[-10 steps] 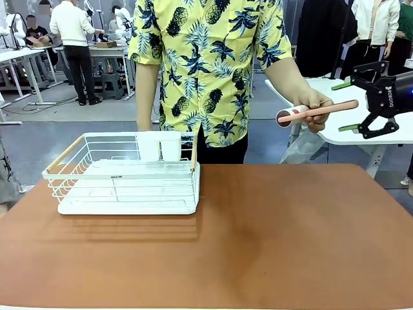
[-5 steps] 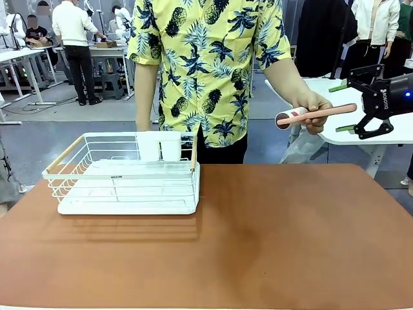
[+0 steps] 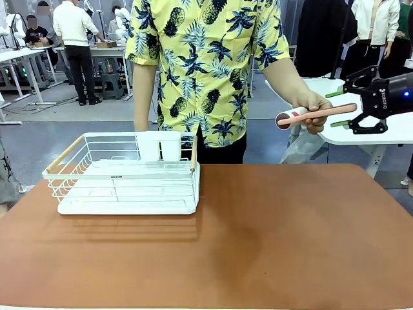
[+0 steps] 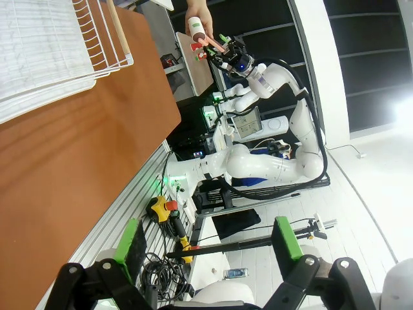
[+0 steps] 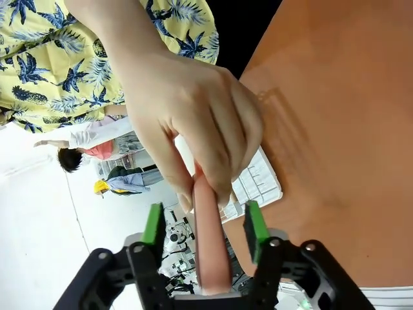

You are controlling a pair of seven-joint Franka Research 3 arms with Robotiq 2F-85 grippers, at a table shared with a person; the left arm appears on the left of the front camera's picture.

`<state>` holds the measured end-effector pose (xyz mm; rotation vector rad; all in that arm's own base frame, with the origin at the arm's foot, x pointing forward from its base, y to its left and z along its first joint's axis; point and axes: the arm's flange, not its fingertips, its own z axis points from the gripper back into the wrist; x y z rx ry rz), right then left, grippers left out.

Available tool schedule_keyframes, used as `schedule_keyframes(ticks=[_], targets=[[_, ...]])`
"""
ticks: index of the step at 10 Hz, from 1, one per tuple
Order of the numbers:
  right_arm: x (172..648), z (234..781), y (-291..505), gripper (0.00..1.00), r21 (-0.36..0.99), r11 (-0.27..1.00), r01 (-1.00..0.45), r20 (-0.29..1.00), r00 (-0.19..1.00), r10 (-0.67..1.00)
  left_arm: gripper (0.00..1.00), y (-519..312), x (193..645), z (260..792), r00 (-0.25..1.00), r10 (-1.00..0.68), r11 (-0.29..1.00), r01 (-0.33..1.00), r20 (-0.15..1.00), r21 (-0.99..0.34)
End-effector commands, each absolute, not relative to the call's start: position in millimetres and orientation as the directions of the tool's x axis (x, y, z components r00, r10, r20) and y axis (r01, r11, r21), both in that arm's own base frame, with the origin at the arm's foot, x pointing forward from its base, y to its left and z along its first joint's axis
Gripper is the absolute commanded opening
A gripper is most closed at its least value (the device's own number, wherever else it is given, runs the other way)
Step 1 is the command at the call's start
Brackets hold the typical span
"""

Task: Clean the table.
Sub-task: Pick up the Lint Roller when the human hands it over.

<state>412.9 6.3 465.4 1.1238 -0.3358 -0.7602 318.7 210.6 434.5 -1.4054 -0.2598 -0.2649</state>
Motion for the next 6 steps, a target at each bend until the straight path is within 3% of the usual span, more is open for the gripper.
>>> schedule_keyframes(ticks=[1,4,6], targets=[[417.4,463.1,7.1,0.44,0.910,0.211,0.357,-0.113,0.704,-0.701,1.00,212.8,317.2,435.1,0.941,-0.023,0.144,0.337,0.337,-0.930],[416.7,464.6,3.1,0.13,0.909,0.212,0.359,-0.115,0.705,-0.700,1.00,212.8,317.2,435.1,0.941,-0.023,0.144,0.337,0.337,-0.930],[416.2,464.1,3.2,0.00,0.909,0.210,0.359,-0.114,0.700,-0.705,1.00,212.8,317.2,435.1,0.941,-0.023,0.144,0.337,0.337,-0.930]])
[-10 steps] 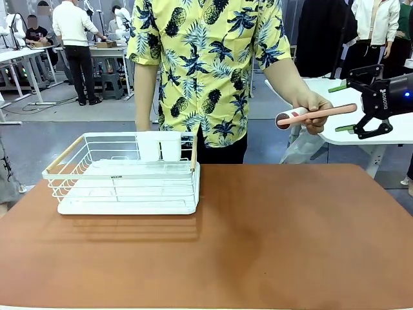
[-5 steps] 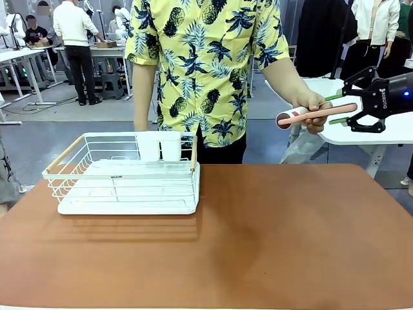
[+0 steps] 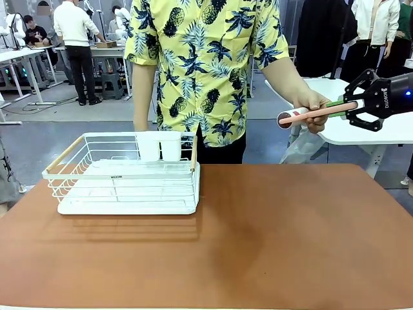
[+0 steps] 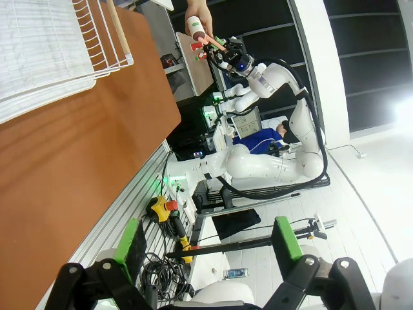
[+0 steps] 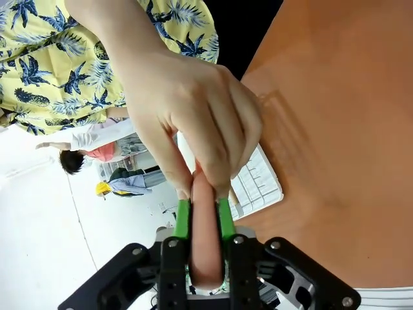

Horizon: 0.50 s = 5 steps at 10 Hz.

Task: Clean the table.
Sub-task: Pick up the Lint Roller when the human hands it over.

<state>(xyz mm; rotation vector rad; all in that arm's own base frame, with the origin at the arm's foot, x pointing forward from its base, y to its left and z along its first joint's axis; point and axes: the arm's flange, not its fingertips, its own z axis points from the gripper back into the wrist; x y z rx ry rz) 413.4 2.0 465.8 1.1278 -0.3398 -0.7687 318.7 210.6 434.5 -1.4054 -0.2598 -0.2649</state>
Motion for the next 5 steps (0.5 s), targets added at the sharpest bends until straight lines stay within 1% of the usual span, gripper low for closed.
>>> schedule_keyframes(ticks=[1,5], targets=[[416.3,463.5,5.1,0.00,0.909,0.210,0.361,-0.115,0.700,-0.705,1.00,212.8,317.2,435.1,0.941,-0.023,0.144,0.337,0.337,-0.930],[413.4,465.8,2.0,0.02,0.901,0.212,0.377,-0.128,0.701,-0.701,1.00,212.8,317.2,435.1,0.941,-0.023,0.144,0.337,0.337,-0.930]])
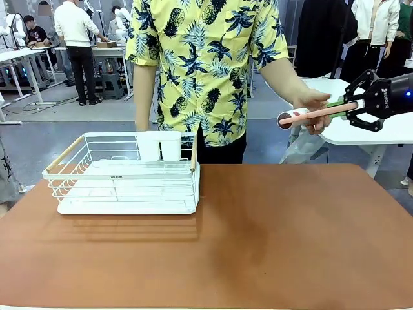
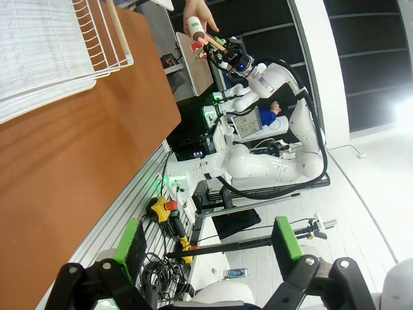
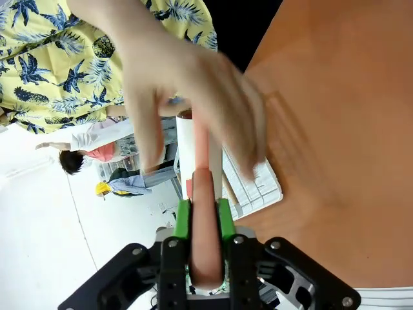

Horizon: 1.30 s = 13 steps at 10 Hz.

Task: Clean the table.
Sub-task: Pick up the Lint Roller when the human hands it over, then clean the table with the Lint Roller when the human lifts the Dish drying rack.

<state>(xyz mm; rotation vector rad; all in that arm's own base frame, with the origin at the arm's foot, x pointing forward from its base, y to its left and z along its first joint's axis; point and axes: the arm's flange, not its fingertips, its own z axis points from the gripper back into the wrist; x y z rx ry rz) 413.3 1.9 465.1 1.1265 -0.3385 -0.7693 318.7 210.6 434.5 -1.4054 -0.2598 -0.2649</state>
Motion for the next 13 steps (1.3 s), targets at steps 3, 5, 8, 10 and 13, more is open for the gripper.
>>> schedule_keyframes(ticks=[3,5,8,10,13], targets=[[413.4,465.8,2.0,0.02,0.901,0.212,0.377,-0.128,0.701,-0.701,1.00,212.8,317.2,435.1,0.941,-0.023,0.144,0.337,0.337,-0.930],[413.4,465.8,2.0,0.02,0.901,0.212,0.377,-0.128,0.701,-0.701,1.00,212.8,317.2,435.1,0.941,-0.023,0.144,0.337,0.337,-0.930],[413.4,465.8,2.0,0.02,0.901,0.212,0.377,-0.128,0.701,-0.701,1.00,212.8,317.2,435.1,0.941,-0.023,0.144,0.337,0.337,-0.930],[413.4,465.8,2.0,0.02,0.901,0.212,0.377,-0.128,0.701,-0.701,1.00,212.8,317.2,435.1,0.941,-0.023,0.144,0.337,0.337,-0.930],[413.4,465.8,2.0,0.02,0.901,0.212,0.377,-0.128,0.701,-0.701,1.00,212.8,317.2,435.1,0.941,-0.023,0.144,0.337,0.337,-0.930]])
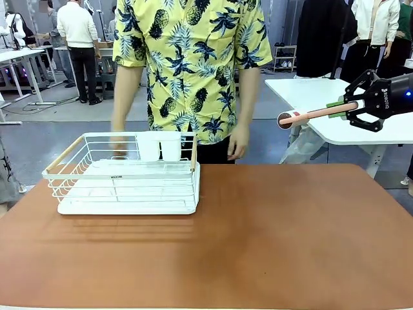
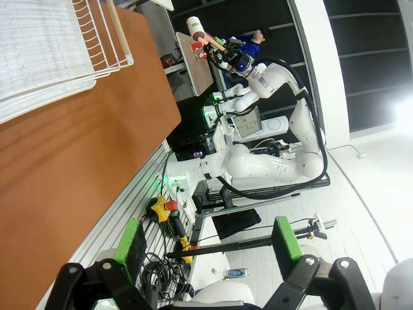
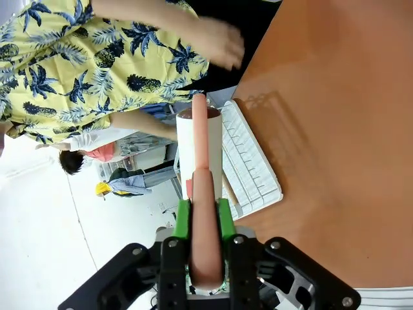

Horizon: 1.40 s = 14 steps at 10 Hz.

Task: Clean the table.
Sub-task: Clean the table with the Lint Roller when the human lifts the Dish drying rack.

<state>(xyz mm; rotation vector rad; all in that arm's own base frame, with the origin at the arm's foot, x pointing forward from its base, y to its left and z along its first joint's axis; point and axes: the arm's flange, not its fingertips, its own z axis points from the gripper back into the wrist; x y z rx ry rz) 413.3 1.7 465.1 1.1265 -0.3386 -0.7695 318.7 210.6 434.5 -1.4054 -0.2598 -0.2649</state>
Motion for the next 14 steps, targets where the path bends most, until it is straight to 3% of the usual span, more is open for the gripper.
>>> schedule_keyframes(ticks=[1,14], targets=[[413.4,465.8,2.0,0.02,0.901,0.212,0.377,-0.128,0.701,-0.701,1.00,212.8,317.2,435.1,0.941,-0.023,0.144,0.337,0.337,-0.930],[413.4,465.8,2.0,0.02,0.901,0.212,0.377,-0.128,0.701,-0.701,1.00,212.8,317.2,435.1,0.941,-0.023,0.144,0.337,0.337,-0.930]])
